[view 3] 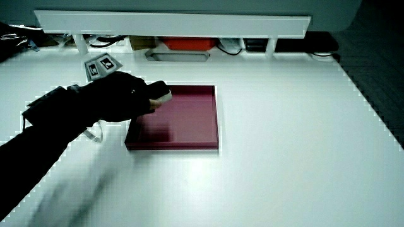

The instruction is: Place eraser

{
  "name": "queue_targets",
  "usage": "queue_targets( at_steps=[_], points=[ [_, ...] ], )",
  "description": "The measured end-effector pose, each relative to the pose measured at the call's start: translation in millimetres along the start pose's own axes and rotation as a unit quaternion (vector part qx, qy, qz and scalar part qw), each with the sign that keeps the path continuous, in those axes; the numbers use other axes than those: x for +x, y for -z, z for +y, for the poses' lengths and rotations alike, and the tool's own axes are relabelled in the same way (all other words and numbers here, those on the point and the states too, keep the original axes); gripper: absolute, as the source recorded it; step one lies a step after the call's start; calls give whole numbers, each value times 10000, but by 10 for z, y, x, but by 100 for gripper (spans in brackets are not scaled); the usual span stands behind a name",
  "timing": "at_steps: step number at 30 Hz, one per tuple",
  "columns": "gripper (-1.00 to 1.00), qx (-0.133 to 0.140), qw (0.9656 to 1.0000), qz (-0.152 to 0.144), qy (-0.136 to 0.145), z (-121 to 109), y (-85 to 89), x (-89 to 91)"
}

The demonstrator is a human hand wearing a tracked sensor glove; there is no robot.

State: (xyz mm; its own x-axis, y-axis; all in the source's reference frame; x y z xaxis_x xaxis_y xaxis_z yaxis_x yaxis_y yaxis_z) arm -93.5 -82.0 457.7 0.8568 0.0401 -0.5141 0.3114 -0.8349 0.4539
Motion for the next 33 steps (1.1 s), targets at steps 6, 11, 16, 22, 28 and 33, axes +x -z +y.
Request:
queue_targets(
  at_steps=[6,11,16,22,28,33],
  points=[
    [0,-159,9997,126,-108,141,297,61],
    [0,-121,9992,347,-142,186,516,101],
    [0,-362,9978,496,-241,270,726,82],
    [0,-554,9956,726,-231,338,825,103],
    [-14,-540,9961,656,-255,323,829,89],
    [-36,-567,9960,629,-277,320,842,68]
  ],
)
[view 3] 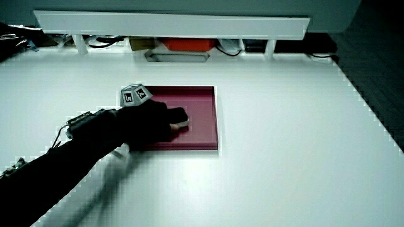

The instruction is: Place eraser

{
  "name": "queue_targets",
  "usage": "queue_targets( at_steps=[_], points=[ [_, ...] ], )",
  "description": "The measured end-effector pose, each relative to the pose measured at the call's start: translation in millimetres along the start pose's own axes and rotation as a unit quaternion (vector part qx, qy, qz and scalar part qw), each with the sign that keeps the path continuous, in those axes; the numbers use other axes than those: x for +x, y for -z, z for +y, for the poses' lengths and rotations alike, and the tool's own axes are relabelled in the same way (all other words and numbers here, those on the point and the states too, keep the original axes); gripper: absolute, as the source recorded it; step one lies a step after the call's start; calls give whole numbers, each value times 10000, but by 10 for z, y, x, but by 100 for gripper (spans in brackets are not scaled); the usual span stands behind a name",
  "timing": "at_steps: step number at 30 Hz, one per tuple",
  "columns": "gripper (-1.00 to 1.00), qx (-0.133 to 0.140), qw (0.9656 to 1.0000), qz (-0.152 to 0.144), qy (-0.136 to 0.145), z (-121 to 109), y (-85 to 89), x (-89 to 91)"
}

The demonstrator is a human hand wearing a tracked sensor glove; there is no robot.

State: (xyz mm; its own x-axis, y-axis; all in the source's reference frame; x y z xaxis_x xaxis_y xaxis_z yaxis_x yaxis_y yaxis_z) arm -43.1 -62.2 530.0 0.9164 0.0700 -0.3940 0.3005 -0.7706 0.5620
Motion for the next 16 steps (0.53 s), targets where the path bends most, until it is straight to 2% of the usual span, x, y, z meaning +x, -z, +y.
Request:
queue_targets(
  at_steps=[5,7,8,10,12,13,14,15,16],
  points=[
    [-59,56,10000,-10,-14,-4,14,-30],
    [-68,23,9999,-125,-68,-14,19,-76],
    [-73,45,9997,-245,-8,2,33,-115],
    [-82,223,9987,-439,85,-85,-85,-141],
    [-91,314,9961,-789,217,-196,-225,-174],
    [-95,453,9954,-778,334,-235,-282,-194],
    [-100,702,9908,-904,720,-133,-189,-318],
    [-100,830,9868,-973,997,-119,-192,-395],
    [-100,792,9851,-1161,987,-188,-268,-416]
  ],
)
